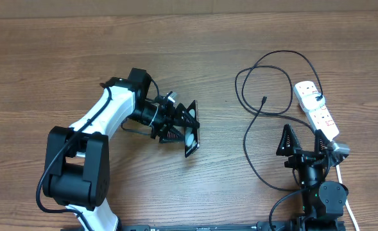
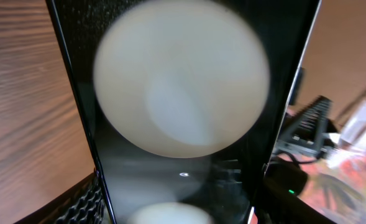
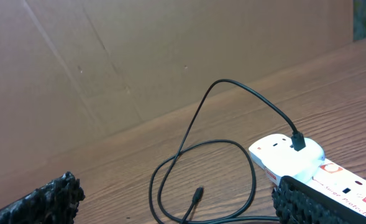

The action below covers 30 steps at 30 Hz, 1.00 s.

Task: Plug charger to phone and switch on socket
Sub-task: 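Lift the phone with the left gripper and tilt it upright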

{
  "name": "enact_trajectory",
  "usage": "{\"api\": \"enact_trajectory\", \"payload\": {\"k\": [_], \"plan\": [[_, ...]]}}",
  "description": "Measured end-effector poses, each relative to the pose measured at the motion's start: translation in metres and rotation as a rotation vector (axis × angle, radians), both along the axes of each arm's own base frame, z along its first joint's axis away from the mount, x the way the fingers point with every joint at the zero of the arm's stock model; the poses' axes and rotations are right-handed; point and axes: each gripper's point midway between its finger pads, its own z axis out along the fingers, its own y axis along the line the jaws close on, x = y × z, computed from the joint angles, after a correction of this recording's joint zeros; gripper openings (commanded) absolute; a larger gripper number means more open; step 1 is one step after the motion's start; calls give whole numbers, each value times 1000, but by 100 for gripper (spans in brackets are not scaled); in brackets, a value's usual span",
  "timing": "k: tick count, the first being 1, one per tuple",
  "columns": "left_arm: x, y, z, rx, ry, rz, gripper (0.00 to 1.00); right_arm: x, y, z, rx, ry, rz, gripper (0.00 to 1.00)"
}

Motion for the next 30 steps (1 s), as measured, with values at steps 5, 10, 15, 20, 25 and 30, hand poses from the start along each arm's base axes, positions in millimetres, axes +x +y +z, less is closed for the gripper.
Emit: {"api": "enact_trajectory", "payload": {"k": [5,10,15,20,25,30], "plan": [[3,-2,10,-65,16,19,55,0,0,0,0,0,0,100],[4,-4,21,-126,37,36,55,0,0,0,0,0,0,100],[5,-8,32,-184,83,56,56,0,0,0,0,0,0,100],[5,-9,38,-212,125,71,59,0,0,0,0,0,0,100],[9,-11,40,-214,167,93,59,0,0,0,0,1,0,100],[15,-12,41,-215,197,116,59,0,0,0,0,0,0,100]]}}
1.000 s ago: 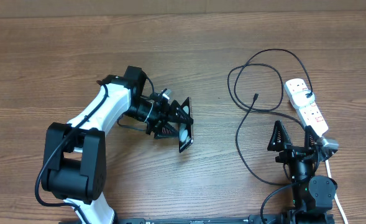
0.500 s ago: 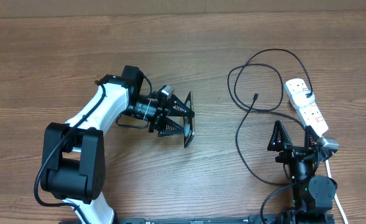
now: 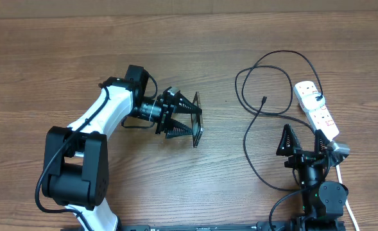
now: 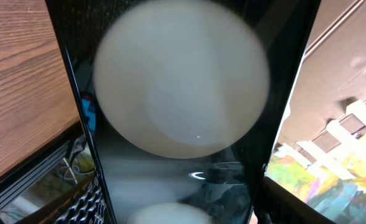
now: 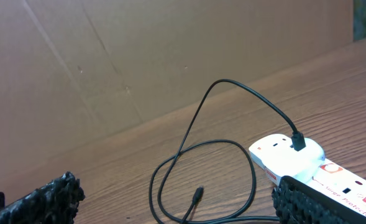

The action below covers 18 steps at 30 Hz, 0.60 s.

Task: Plug charger to phone and switch on socket
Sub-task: 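Lift the phone with the left gripper and tilt it upright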

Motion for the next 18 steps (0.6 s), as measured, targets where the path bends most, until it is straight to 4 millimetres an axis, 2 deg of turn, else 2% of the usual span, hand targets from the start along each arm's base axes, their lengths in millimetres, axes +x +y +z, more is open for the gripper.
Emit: {"api": "enact_trajectory", "payload": {"k": [10,18], "plan": [[15,-4,3,-9,30,34,59,0,0,0,0,0,0,100],[16,-4,4,-5,68,42,58,0,0,0,0,0,0,100]]}}
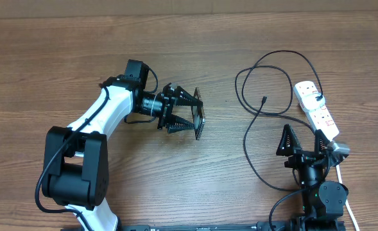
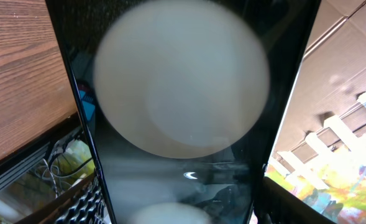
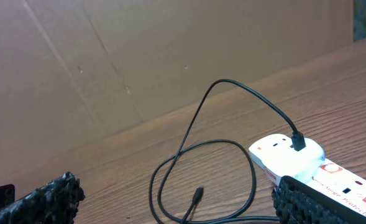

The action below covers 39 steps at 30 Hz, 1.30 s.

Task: Plug charger to phone and switch on socket
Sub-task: 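Lift the phone with the left gripper and tilt it upright, then swing the right gripper out from rest toward the held phone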

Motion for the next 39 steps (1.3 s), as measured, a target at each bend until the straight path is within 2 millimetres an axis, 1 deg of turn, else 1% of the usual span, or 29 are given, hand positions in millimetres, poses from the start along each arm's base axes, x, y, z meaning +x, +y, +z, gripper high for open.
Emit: {"api": "enact_trajectory", "payload": {"k": [7,20,23,26,29,31,35,37,39], "plan": [[3,-1,0,-6,-27,1,58,0,0,0,0,0,0,100],[20,-4,3,-31,-189,2,58,0,0,0,0,0,0,100],[21,-4,2,-23,-215,2,58,0,4,0,30,-1,21,100],[23,-3,-1,-12,-243,1,58,-1,20,5,146,-13,113,100],[24,-3,-3,-3,-273,-2,58,-6,49,7,294,11,283,100],[24,-3,-4,-1,-296,-5,57,-16,75,7,371,51,437,100],[25,-3,-6,6,-324,-9,58,-38,110,4,449,136,671,100],[25,-2,-7,14,-334,-9,58,-46,120,3,464,163,743,100],[26,-2,-8,20,-342,-9,58,-53,127,3,439,168,799,100]]}}
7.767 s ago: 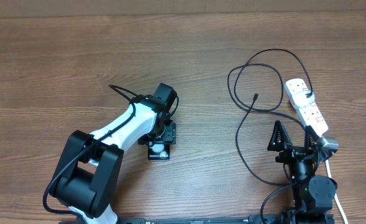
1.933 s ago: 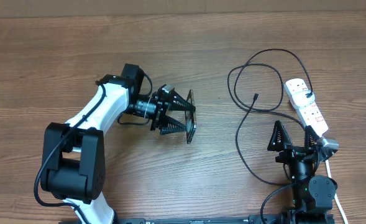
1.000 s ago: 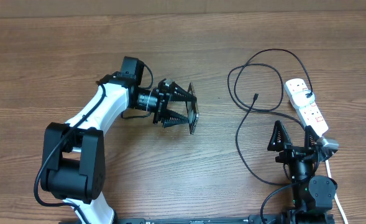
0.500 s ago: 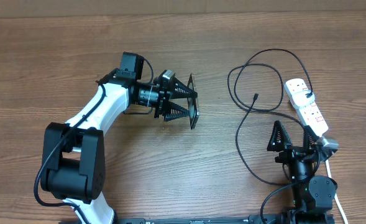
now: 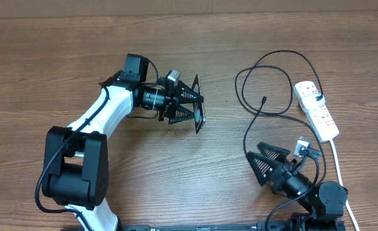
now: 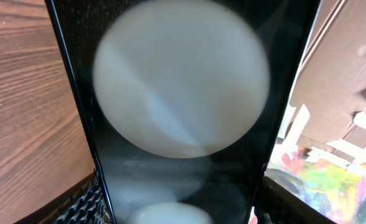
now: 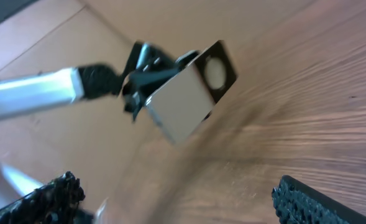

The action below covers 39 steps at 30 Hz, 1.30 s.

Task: Plug charger to phone and switch on socket
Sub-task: 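Swing the right gripper out from rest toward the held phone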

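The black phone (image 5: 200,126) stands on edge above the table's middle, with my left gripper (image 5: 194,106) shut on it. Its dark glass (image 6: 183,93) fills the left wrist view and mirrors a round lamp; my left fingers (image 6: 86,202) show at its lower edge. The black charger cable (image 5: 246,138) loops on the table at the right. Its free plug (image 5: 264,100) lies loose, and its other end sits in the white power strip (image 5: 318,110). My right gripper (image 5: 254,159) stands open and empty near the front right, turned left. In the blurred right wrist view the phone (image 7: 192,93) shows ahead of my right gripper (image 7: 183,199).
A brown cardboard wall runs along the table's far edge. The strip's white lead (image 5: 338,167) runs down toward the front right beside the right arm's base. Bare wood (image 5: 227,167) lies between the two grippers.
My right gripper has turned from facing the power strip at the far right to facing left toward the phone, still open. My left gripper has shifted the phone slightly farther back.
First my left gripper held the phone tilted low over the table's middle while the right arm rested near the strip. Over the following moments the phone stood on edge and sat farther back and right. Now the right gripper faces it.
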{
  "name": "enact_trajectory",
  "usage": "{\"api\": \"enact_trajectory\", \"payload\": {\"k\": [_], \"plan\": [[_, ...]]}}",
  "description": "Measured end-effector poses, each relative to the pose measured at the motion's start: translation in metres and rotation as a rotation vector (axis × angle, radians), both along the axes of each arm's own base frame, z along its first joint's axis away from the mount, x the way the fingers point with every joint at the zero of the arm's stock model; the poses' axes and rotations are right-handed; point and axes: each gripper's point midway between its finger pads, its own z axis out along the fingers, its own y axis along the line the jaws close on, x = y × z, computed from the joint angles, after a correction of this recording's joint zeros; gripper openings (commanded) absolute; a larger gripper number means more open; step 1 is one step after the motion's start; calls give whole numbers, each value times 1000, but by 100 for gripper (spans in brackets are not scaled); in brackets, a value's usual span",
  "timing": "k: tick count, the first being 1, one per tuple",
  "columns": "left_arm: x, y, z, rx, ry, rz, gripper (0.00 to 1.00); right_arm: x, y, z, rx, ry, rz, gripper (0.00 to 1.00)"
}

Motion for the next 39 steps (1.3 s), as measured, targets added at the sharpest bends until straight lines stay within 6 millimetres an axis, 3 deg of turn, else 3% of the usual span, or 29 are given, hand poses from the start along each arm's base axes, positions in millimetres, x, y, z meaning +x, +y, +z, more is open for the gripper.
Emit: {"api": "enact_trajectory", "payload": {"k": [6,12,15,19,24,31,39], "plan": [[1,0,-2,10,-6,3,58,-5,5,-5,-99,-84,46,99],[1,1,-3,15,-10,4,58,-10,-2,-20,-208,71,20,99],[1,1,-3,16,-10,4,58,-16,-9,-9,-283,139,-14,99],[1,1,-3,16,-10,4,58,-26,-20,30,-371,192,-60,99],[1,1,-3,16,-10,4,58,-45,-25,57,-417,330,-59,99],[1,0,-2,12,-10,3,58,-54,-14,60,-418,462,41,99],[1,0,-2,11,-9,3,58,-60,0,61,-432,452,120,99]]}}
